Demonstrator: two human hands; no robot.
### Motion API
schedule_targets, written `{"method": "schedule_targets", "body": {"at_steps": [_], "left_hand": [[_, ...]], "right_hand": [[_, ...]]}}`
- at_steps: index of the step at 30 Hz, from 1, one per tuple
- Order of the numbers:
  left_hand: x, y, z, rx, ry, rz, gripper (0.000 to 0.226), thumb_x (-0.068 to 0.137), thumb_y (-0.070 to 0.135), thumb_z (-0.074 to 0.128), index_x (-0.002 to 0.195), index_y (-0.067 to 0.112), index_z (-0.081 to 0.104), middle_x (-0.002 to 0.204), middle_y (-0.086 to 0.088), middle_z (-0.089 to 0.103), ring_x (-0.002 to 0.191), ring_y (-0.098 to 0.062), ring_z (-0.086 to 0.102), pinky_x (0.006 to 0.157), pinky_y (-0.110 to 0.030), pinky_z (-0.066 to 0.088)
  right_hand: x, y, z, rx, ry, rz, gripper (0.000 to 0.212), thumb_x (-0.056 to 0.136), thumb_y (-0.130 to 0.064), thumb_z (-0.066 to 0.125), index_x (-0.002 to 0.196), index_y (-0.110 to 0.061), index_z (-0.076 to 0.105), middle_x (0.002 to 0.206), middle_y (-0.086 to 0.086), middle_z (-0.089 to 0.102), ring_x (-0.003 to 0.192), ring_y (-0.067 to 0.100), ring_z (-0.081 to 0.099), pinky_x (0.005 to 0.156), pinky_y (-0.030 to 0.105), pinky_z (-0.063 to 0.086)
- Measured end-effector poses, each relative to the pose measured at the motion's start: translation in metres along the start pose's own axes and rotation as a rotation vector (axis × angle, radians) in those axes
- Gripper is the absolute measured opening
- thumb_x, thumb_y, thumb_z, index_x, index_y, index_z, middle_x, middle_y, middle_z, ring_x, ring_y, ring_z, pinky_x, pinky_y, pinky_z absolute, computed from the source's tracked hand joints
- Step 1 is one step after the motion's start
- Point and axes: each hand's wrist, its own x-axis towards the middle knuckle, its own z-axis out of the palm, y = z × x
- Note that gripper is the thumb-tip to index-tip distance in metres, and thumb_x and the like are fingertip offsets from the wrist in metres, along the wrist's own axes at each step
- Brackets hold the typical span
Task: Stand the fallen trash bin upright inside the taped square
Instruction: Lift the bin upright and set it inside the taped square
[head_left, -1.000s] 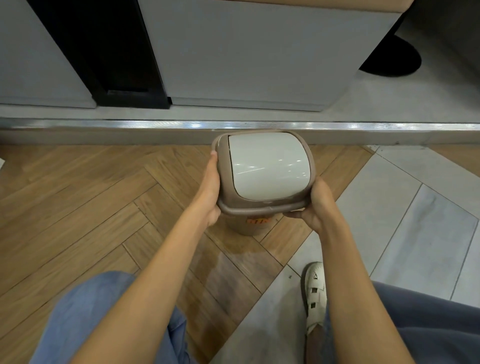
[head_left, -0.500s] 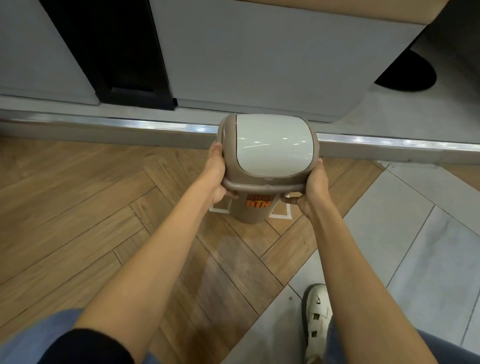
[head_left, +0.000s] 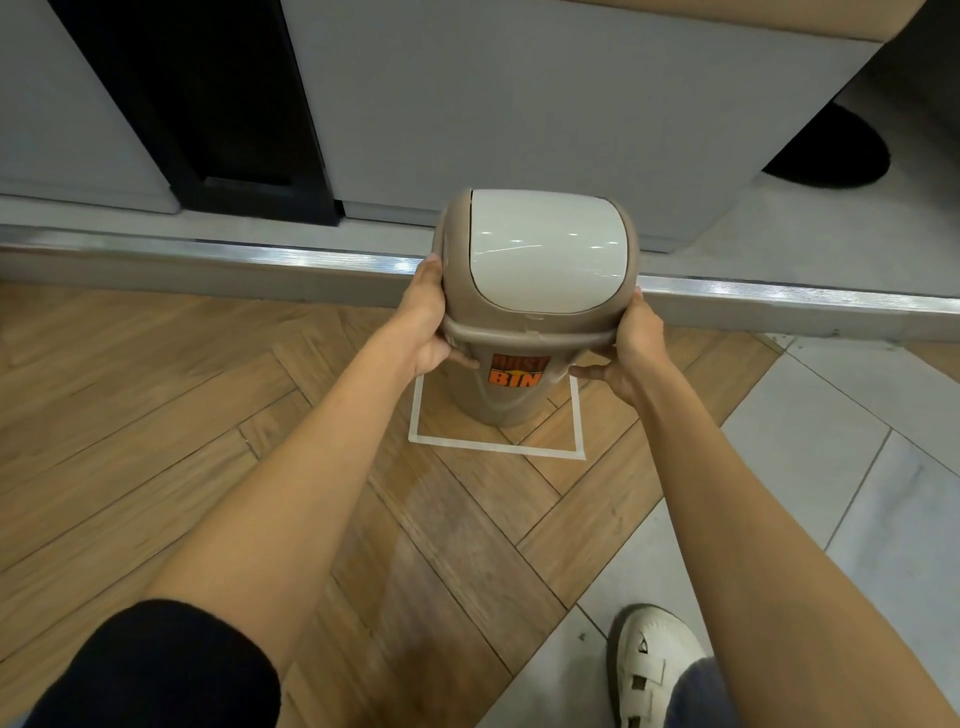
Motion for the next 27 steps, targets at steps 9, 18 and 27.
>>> {"method": "schedule_targets", "body": {"at_steps": [9, 18, 27], "left_hand": [[0.012, 0.004, 0.008, 0.012, 0.006, 0.016, 0.048, 0.100, 0.051, 0.025, 0.144, 0.034, 0.035, 0.130, -0.012, 0.059, 0.100, -0.040, 0.060, 0.060, -0.071, 0.048], [0.008, 0.006, 0.010, 0.030, 0.032, 0.023, 0.047, 0.100, 0.052, 0.026, 0.139, 0.031, 0.042, 0.123, -0.011, 0.061, 0.106, -0.041, 0.059, 0.060, -0.067, 0.052], [0.020, 0.005, 0.008, 0.170, 0.164, 0.044, 0.047, 0.097, 0.053, 0.031, 0.122, 0.027, 0.062, 0.115, -0.004, 0.070, 0.107, -0.026, 0.063, 0.098, -0.049, 0.047]], "right_hand": [[0.012, -0.011, 0.001, -0.022, -0.002, -0.009, 0.028, 0.099, -0.031, 0.024, 0.097, -0.031, 0.052, 0.116, 0.006, 0.057, 0.112, 0.033, 0.054, 0.080, 0.061, 0.053], [0.012, -0.012, -0.003, -0.062, -0.012, -0.004, 0.034, 0.097, -0.032, 0.024, 0.117, -0.028, 0.052, 0.125, 0.007, 0.056, 0.113, 0.032, 0.054, 0.075, 0.058, 0.050], [0.024, -0.015, -0.017, -0.108, -0.025, 0.046, 0.028, 0.096, -0.037, 0.037, 0.102, -0.021, 0.059, 0.094, 0.001, 0.063, 0.102, 0.026, 0.060, 0.091, 0.052, 0.045]]}}
